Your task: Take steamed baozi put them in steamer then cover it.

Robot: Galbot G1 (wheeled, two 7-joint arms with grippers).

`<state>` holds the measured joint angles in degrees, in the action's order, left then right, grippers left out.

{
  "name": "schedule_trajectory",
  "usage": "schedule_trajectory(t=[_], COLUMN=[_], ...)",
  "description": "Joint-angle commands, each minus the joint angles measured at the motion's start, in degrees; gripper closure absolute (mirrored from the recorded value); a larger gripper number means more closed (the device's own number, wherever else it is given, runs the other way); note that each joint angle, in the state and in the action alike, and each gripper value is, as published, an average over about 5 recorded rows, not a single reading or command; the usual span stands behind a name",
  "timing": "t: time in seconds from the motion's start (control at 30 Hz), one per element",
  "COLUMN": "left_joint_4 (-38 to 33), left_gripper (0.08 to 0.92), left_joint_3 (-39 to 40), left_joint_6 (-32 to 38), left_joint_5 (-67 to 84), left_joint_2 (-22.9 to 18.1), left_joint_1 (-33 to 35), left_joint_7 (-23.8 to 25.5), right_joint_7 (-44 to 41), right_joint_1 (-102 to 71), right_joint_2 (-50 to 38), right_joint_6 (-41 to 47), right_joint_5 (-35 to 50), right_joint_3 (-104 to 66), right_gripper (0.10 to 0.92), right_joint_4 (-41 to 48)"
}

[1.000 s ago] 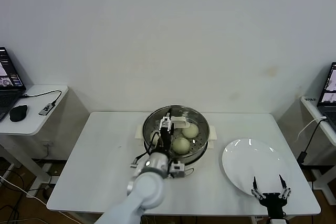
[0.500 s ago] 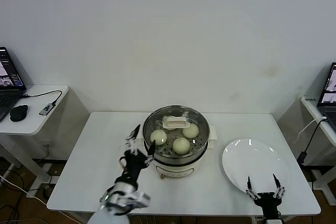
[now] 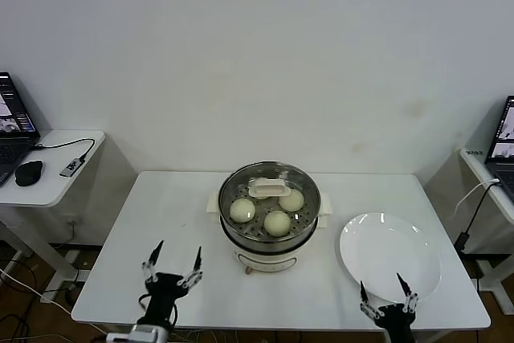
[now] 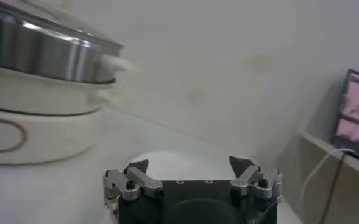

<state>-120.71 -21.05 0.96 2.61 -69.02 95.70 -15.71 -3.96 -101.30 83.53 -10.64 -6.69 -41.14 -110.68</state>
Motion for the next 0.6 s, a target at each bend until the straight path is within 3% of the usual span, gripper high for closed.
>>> schedule_trajectory(t=[0.03,0.6], left_joint_4=[4.5,4.0], left_gripper=[0.177,0.177], left_joint_3=[-7.9,-10.1], left_joint_6=[11.6,4.8], left_joint_5=[17.4,15.7], left_joint_2=[-1.4,-2.5], left_joint_1=[8.0,9.6], left_joint_7=[4.2,10.6], right_joint_7=[-0.4,-3.4], right_joint_1=[-3.7,-5.1], right_joint_2=[-3.0,-4.3], right_joint_6=[-0.7,1.6], right_joint_5=[3.2,5.5], right_joint_3=[5.5,8.3], right_gripper=[0.203,0.203], right_joint_4=[-1.2,-4.3])
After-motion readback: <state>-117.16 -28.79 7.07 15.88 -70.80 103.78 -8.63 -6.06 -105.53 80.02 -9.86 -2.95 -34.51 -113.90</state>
